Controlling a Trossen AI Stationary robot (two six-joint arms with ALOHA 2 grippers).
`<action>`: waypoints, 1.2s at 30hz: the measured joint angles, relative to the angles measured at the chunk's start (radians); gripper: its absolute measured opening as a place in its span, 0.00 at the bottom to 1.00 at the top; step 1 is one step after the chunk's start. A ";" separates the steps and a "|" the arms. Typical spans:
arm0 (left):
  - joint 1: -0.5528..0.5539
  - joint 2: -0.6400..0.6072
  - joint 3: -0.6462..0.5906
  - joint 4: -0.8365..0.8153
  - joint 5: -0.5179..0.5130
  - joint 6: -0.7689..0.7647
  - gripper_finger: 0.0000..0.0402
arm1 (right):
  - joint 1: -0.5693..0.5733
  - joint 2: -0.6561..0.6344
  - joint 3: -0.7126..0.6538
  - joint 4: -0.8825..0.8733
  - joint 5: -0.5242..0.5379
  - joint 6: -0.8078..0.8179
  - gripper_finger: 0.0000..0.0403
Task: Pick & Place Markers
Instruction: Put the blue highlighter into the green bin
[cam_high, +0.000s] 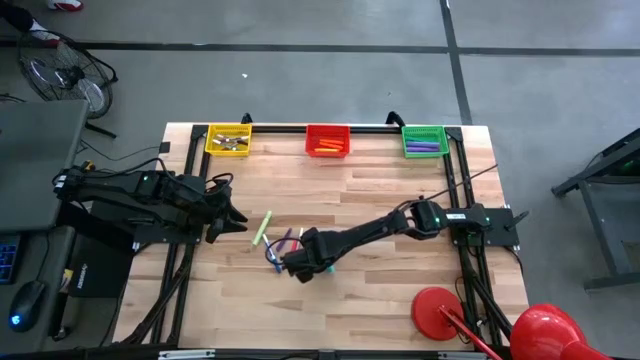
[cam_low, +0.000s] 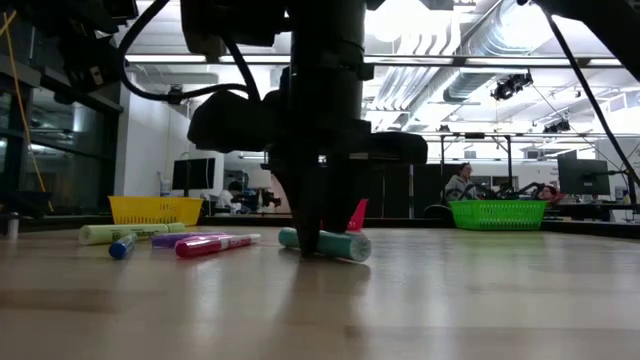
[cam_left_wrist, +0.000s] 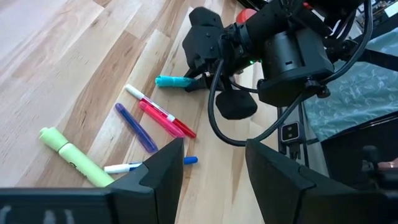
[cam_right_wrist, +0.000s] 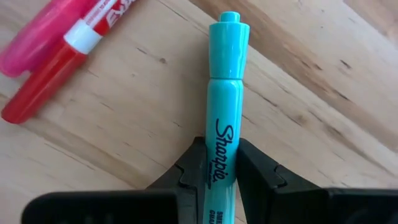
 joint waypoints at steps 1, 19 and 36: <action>0.000 0.000 0.000 0.000 0.000 0.000 0.42 | -0.006 -0.003 -0.001 -0.007 0.000 -0.013 0.14; 0.000 0.001 0.000 -0.005 -0.018 0.000 0.42 | -0.116 -0.097 -0.005 -0.329 0.147 -0.196 0.14; 0.000 0.001 0.000 -0.037 -0.041 -0.035 0.42 | -0.426 -0.134 -0.012 -0.350 0.267 -0.444 0.14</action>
